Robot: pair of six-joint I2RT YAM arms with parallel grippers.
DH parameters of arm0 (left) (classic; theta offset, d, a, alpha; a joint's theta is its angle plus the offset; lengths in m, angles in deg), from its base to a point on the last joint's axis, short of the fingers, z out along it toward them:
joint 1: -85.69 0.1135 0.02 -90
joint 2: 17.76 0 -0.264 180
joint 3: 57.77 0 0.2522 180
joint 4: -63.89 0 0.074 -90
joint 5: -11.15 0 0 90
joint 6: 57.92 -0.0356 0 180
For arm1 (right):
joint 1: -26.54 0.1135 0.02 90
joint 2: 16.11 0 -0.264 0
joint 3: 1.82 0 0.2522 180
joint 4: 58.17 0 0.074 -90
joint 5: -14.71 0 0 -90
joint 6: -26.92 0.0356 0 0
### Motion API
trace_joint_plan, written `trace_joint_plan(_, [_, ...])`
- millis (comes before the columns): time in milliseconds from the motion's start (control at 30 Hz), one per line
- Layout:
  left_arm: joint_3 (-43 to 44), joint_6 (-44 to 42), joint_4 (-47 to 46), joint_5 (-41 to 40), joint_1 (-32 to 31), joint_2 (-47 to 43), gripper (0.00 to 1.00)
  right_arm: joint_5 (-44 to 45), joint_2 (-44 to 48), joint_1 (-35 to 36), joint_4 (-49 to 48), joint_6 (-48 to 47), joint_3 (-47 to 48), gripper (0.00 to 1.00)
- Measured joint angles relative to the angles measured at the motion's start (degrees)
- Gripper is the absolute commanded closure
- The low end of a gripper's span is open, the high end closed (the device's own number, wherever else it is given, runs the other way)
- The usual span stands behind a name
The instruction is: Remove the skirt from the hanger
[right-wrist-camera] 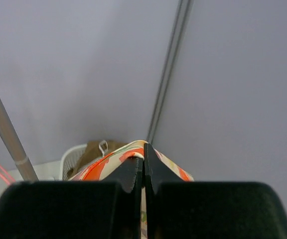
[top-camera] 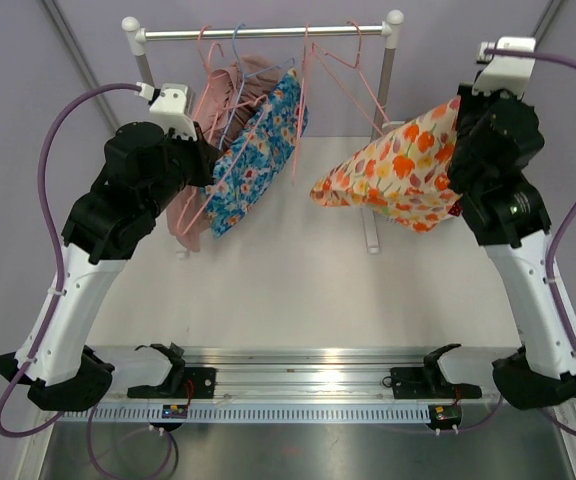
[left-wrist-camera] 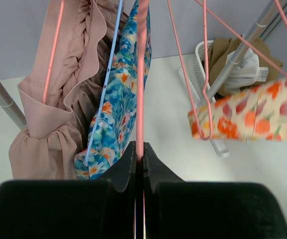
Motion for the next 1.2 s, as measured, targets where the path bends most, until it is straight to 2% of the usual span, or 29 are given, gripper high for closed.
trace_joint_plan(133, [-1.66,0.04,-0.44,0.24,-0.02,-0.39,1.0,-5.77,-11.28,-5.46,2.69,2.19,14.95,1.0])
trace_joint_plan(333, [-3.3,0.42,-2.12,1.16,-0.07,-0.83,1.0,-14.86,-32.94,-14.75,6.56,8.5,38.45,1.0])
trace_joint_plan(467, [-4.42,0.63,-3.04,1.75,-0.11,-1.07,1.0,-18.14,-42.05,-19.82,8.09,12.96,41.27,1.0])
trace_joint_plan(600, [-4.68,0.68,-3.34,2.45,-0.39,-0.85,1.0,-21.14,-45.46,-22.51,7.56,16.94,34.75,1.0])
trace_joint_plan(667, [-4.46,0.68,-3.52,2.6,-0.85,-0.31,1.0,-21.94,-46.03,-22.93,6.84,19.06,30.27,0.74])
trace_joint_plan(700, [-4.09,0.68,-3.52,2.6,-1.14,0.26,1.0,-22.34,-46.34,-22.97,6.6,20.37,28.46,0.56])
trace_joint_plan(733, [-3.41,0.68,-3.5,2.6,-1.49,1.07,1.0,-22.8,-46.51,-23.02,6.49,21.7,26.56,0.06])
trace_joint_plan(767, [-2.4,0.66,-3.43,2.58,-1.84,2.23,1.0,-23.61,-46.53,-23.1,6.6,23.19,24.79,0.01])
trace_joint_plan(867, [1.97,0.5,-3.3,2.32,-2.95,6.43,1.0,-25.62,-45.35,-23.17,4.81,26.01,17.09,0.0])
trace_joint_plan(967, [8.66,0.22,-3.23,1.51,-3.58,12.0,1.0,-28.22,-41.03,-23.21,1.81,29.31,3.8,0.01])
trace_joint_plan(1067, [16.96,-0.35,-2.6,-0.5,-3.78,18.4,1.0,-29.83,-34.05,-23.21,-0.26,32.7,-10.03,0.01])
trace_joint_plan(1200, [24.39,-1.14,-2.93,-3.37,-3.78,25.09,1.0,-32.44,-21.35,-23.3,-1.95,36.33,-22.86,0.01])
